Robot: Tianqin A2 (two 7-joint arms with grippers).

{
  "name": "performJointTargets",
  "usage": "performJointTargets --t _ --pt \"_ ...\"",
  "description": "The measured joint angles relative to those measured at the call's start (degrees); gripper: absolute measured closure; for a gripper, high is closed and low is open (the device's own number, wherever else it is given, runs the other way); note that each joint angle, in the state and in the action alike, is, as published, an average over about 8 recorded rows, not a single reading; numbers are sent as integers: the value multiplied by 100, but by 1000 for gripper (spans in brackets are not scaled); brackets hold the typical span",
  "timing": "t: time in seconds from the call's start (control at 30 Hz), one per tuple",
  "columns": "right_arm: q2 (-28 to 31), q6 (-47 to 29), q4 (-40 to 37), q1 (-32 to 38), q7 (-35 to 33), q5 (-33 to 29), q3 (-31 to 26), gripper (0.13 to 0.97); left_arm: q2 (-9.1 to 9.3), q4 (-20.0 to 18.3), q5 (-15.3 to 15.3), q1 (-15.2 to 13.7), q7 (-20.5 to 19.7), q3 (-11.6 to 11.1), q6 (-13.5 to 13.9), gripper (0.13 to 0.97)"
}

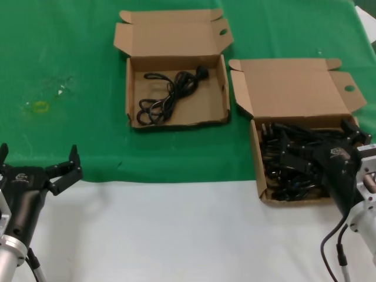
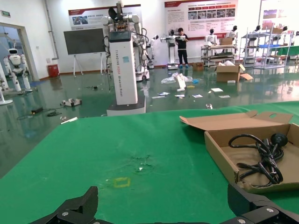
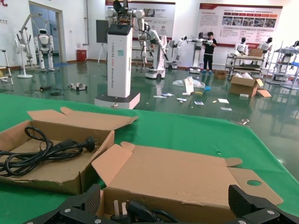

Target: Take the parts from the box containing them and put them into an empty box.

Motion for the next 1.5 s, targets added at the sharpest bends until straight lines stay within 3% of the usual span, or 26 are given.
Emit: performJointTargets --t 1.5 --pt "0 0 0 0 0 0 0 129 0 0 0 0 0 0 0 132"
